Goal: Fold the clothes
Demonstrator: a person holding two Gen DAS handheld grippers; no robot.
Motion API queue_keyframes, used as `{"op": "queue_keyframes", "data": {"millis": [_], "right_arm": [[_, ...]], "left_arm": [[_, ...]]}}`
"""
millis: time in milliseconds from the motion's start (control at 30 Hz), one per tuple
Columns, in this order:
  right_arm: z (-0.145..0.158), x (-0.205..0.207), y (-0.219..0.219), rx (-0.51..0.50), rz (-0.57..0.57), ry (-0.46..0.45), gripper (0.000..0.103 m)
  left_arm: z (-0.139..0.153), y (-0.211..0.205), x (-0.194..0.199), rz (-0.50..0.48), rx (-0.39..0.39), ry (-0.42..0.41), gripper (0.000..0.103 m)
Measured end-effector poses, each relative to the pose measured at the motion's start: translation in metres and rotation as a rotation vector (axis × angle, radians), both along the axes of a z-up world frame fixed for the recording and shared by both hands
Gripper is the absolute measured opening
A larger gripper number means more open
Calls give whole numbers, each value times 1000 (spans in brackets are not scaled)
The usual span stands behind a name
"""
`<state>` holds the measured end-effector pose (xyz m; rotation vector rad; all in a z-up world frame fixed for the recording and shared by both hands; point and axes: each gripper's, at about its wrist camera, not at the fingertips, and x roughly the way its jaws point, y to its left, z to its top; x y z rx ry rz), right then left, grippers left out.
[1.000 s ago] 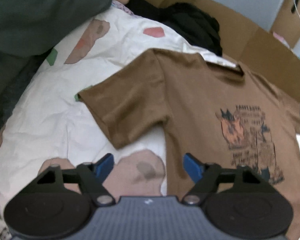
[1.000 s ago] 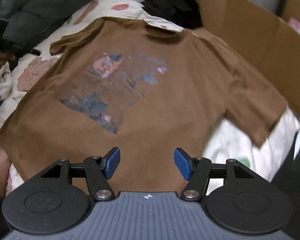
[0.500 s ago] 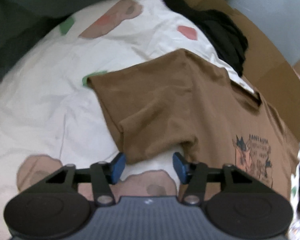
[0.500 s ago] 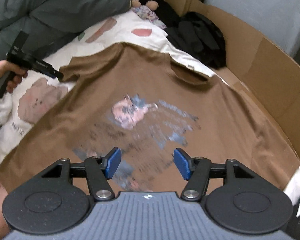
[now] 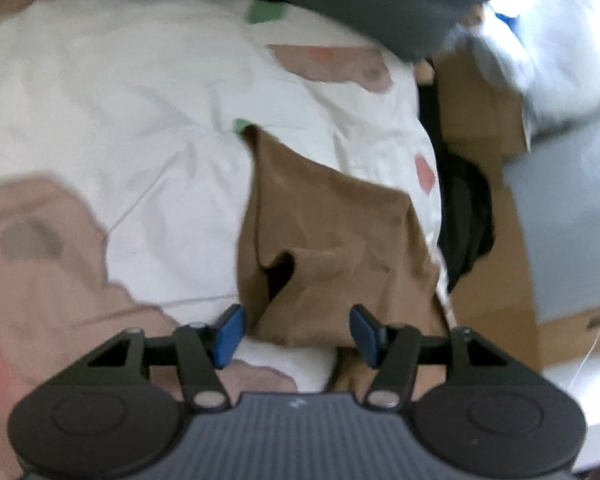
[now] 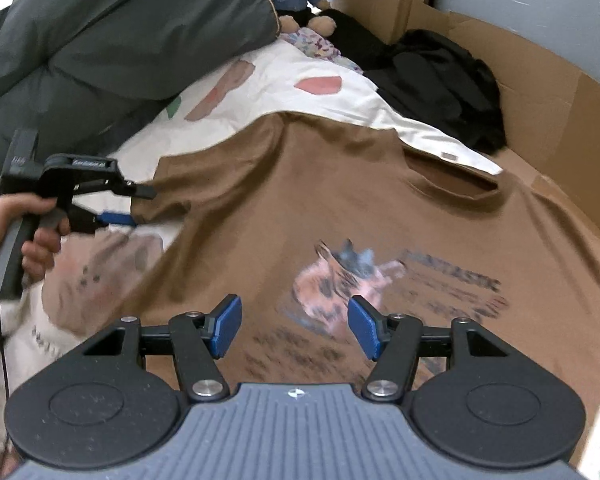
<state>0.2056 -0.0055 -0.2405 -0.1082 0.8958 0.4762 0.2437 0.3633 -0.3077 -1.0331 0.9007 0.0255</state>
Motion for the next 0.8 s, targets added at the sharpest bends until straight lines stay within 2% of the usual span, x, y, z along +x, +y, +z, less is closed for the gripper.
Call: {"op": "queue_keyframes", "data": {"millis": [100,167,233,367,433,667,800], "right_arm": [[-7,9,17,35,-21,10,64],[-11,13,30,47,-19,11,64],[-16,15,44,50,-3,10,64],[-24,19,66,43,26,14,59],[-30,24,78,43,30,27,55],[-55,40,103,24,34,66,50],[-64,44,109,33,23,80,49]], "left_arm": [[-4,0,-7,24,-29,0,59],[-6,-1,-8,24,-39,6,54],[-14,-2,-5,18,-36,19,44],[-23,-3,0,37,-57,31,40],[-20,-2,1,27,-6,37,9],[5,20,-3,-2,138,-13,9],[10,29,4,-30,189,-3,9]]}}
